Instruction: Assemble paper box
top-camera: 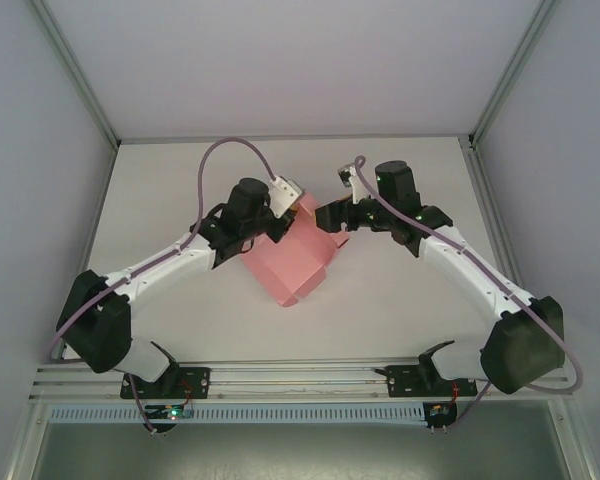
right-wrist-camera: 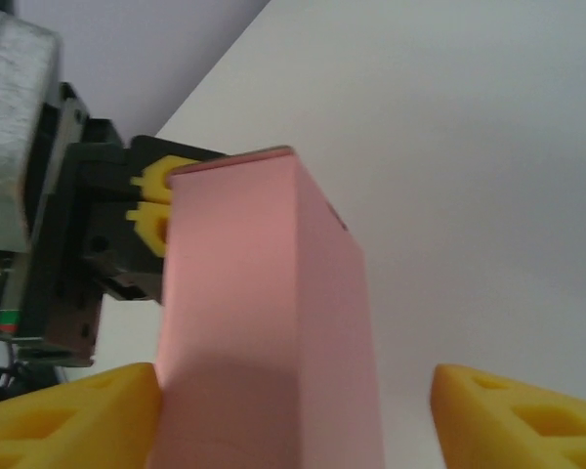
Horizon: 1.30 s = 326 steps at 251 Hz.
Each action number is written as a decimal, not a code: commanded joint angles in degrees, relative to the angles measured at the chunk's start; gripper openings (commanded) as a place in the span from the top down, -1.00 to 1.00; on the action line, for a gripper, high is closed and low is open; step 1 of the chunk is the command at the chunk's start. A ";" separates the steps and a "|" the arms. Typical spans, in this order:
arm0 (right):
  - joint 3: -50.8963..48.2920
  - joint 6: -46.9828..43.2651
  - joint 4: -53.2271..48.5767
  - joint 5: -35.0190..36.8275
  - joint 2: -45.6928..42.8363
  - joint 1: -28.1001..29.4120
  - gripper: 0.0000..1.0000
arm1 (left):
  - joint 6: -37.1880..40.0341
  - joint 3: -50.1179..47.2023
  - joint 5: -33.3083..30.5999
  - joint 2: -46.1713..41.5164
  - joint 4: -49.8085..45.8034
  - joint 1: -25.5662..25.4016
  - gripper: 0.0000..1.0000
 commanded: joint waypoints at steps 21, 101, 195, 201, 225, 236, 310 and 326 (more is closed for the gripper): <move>-0.01 3.42 0.94 -6.00 1.68 1.06 -0.15 | 1.65 5.82 -11.07 3.66 4.85 -2.08 1.00; 3.55 -2.95 -8.46 8.37 5.11 2.75 -0.15 | 2.42 10.53 -13.52 7.29 4.71 -3.85 1.00; 1.49 -0.21 -4.34 8.06 4.60 3.15 -0.57 | 15.61 9.94 -10.47 9.84 9.44 -4.11 1.00; 1.17 0.30 -4.21 7.96 3.97 2.16 -0.69 | 18.36 9.53 -9.91 9.84 9.62 -4.13 1.00; -2.31 2.30 -0.89 3.52 0.24 -1.92 -0.97 | 26.48 11.37 -10.40 10.63 4.01 -3.56 1.00; -4.23 2.81 1.12 -0.03 -2.06 -3.48 -0.96 | 28.90 13.17 -9.17 11.28 -1.19 -2.80 1.00; -14.80 10.00 8.83 -6.68 -19.20 -13.88 -0.96 | 57.89 20.00 0.22 15.83 -25.91 -0.34 1.00; -13.96 7.87 0.71 3.22 -21.55 -16.89 -0.96 | 67.16 18.73 1.21 14.51 -26.39 -0.87 1.00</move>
